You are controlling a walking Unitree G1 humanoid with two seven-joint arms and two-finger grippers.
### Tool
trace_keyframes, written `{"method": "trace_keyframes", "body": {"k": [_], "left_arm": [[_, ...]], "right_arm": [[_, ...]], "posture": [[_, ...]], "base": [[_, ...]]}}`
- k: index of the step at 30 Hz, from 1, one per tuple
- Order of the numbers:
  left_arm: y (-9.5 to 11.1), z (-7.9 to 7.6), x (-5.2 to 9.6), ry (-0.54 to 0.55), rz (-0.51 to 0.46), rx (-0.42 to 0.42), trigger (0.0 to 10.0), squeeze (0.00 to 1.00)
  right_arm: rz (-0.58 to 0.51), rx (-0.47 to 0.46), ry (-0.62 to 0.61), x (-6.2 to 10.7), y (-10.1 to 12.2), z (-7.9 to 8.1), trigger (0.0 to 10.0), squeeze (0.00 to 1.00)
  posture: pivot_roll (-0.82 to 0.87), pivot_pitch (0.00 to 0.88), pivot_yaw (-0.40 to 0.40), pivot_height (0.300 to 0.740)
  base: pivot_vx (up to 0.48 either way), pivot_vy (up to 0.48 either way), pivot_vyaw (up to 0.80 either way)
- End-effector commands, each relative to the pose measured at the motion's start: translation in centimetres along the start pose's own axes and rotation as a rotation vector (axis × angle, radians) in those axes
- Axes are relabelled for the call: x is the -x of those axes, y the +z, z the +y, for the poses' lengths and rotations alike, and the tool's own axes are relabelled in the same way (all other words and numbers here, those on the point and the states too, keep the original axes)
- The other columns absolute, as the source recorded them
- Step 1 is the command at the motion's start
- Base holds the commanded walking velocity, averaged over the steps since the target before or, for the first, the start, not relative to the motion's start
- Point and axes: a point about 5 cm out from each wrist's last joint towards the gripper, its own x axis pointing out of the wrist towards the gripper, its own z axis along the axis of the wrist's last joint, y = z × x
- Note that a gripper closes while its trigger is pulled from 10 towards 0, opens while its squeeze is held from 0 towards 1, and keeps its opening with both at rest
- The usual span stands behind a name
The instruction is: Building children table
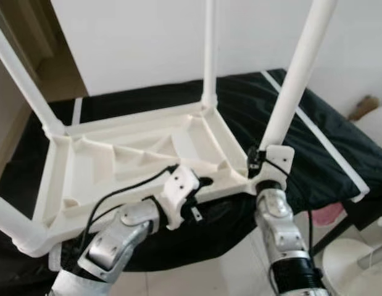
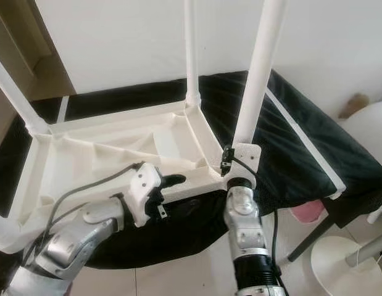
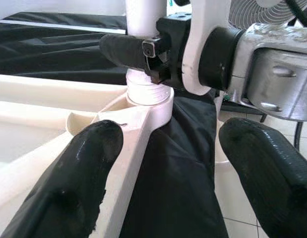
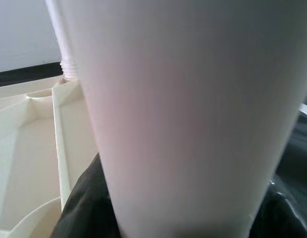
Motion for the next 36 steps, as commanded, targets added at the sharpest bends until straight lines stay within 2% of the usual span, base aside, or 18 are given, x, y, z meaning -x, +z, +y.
{"method": "trace_keyframes", "body": {"k": [1, 11, 12, 14, 15, 16, 21, 23, 24, 26, 28, 29, 30, 31, 33, 35, 36], "left_arm": [[-0.2, 0.2, -0.1, 0.010, 0.015, -0.015, 10.0, 0.00], [-0.1, 0.5, -0.2, 0.041, 0.007, -0.050, 10.0, 0.00], [-0.1, 0.6, -0.2, 0.047, 0.008, -0.058, 10.0, 0.00], [-0.1, 0.6, -0.2, 0.047, 0.008, -0.058, 10.0, 0.00], [-0.1, 0.6, -0.2, 0.053, 0.010, -0.064, 10.0, 0.00], [-0.1, 0.7, -0.2, 0.058, 0.013, -0.069, 10.0, 0.00], [-0.1, 0.8, -0.1, 0.068, 0.014, -0.075, 10.0, 0.00], [-0.1, 0.9, -0.1, 0.072, 0.015, -0.082, 10.0, 0.00], [0.0, 1.1, 0.0, 0.077, 0.018, -0.088, 10.0, 0.00], [0.0, 1.1, 0.0, 0.077, 0.018, -0.088, 10.0, 0.00], [0.0, 1.2, -0.1, 0.082, 0.018, -0.095, 10.0, 0.00], [0.1, 1.2, -0.1, 0.082, 0.016, -0.097, 10.0, 0.00], [0.1, 1.2, -0.1, 0.082, 0.016, -0.097, 10.0, 0.00], [0.1, 1.2, -0.2, 0.081, 0.016, -0.099, 10.0, 0.00], [0.1, 1.2, -0.2, 0.081, 0.016, -0.101, 10.0, 0.00], [0.1, 1.0, -0.4, 0.066, 0.016, -0.104, 10.0, 0.00], [0.1, 1.0, -0.4, 0.066, 0.016, -0.104, 10.0, 0.00]], "right_arm": [[0.147, 0.007, 0.002, 1.0, -2.9, -0.1, 10.0, 0.00], [0.150, -0.012, -0.032, 1.3, -2.5, -0.2, 10.0, 0.00], [0.136, -0.021, -0.032, 1.3, -2.2, -0.2, 10.0, 0.15], [0.136, -0.021, -0.032, 1.3, -2.2, -0.2, 10.0, 0.15], [0.116, -0.020, -0.032, 1.3, -1.9, -0.1, 10.0, 0.53], [0.093, -0.009, -0.024, 1.3, -1.6, -0.2, 10.0, 1.00], [0.041, -0.019, -0.013, 1.3, -0.9, -0.8, 10.0, 1.00], [0.019, -0.025, 0.026, 1.2, -0.4, -1.2, 10.0, 1.00], [0.009, -0.030, 0.084, 1.1, -0.2, -1.7, 10.0, 1.00], [0.009, -0.030, 0.084, 1.1, -0.2, -1.7, 10.0, 1.00], [0.011, -0.050, 0.187, 0.9, 0.0, -2.6, 10.0, 0.97], [0.014, -0.049, 0.220, 0.8, 0.1, -2.7, 10.0, 0.53], [0.014, -0.049, 0.220, 0.8, 0.1, -2.7, 10.0, 0.53], [0.016, -0.051, 0.264, 0.6, 0.1, -2.9, 10.0, 0.00], [0.017, -0.052, 0.293, 0.5, 0.1, -3.0, 10.0, 0.00], [0.017, 0.010, 0.450, -0.1, 0.1, -3.5, 10.0, 0.00], [0.017, 0.010, 0.450, -0.1, 0.1, -3.5, 10.0, 0.00]], "posture": [[-0.01, 0.000, 0.040, 0.740], [-0.01, 0.000, 0.033, 0.740], [-0.01, 0.000, 0.033, 0.740], [-0.01, 0.000, 0.033, 0.740], [-0.01, 0.000, 0.032, 0.740], [-0.01, 0.000, 0.032, 0.740], [0.00, 0.000, 0.032, 0.740], [0.00, 0.000, 0.034, 0.740], [0.00, 0.000, 0.037, 0.740], [0.00, 0.000, 0.037, 0.740], [0.00, 0.000, 0.037, 0.740], [-0.01, 0.000, 0.040, 0.740], [-0.01, 0.000, 0.040, 0.740], [-0.01, 0.000, 0.042, 0.740], [-0.01, 0.000, 0.042, 0.740], [-0.01, 0.000, 0.048, 0.740], [-0.01, 0.000, 0.048, 0.740]], "base": [[0.000, 0.000, 0.00], [0.000, 0.000, 0.00], [0.000, 0.000, 0.00], [0.000, 0.000, 0.00], [0.000, 0.000, 0.00], [0.000, 0.000, 0.00], [0.000, 0.000, 0.00], [0.000, 0.000, 0.00], [0.000, 0.000, 0.00], [0.000, 0.000, 0.00], [0.000, 0.000, 0.00], [0.000, 0.000, 0.00], [0.000, 0.000, 0.00], [0.000, 0.000, 0.00], [0.000, 0.000, 0.00], [0.000, 0.000, 0.00], [0.000, 0.000, 0.00]]}}
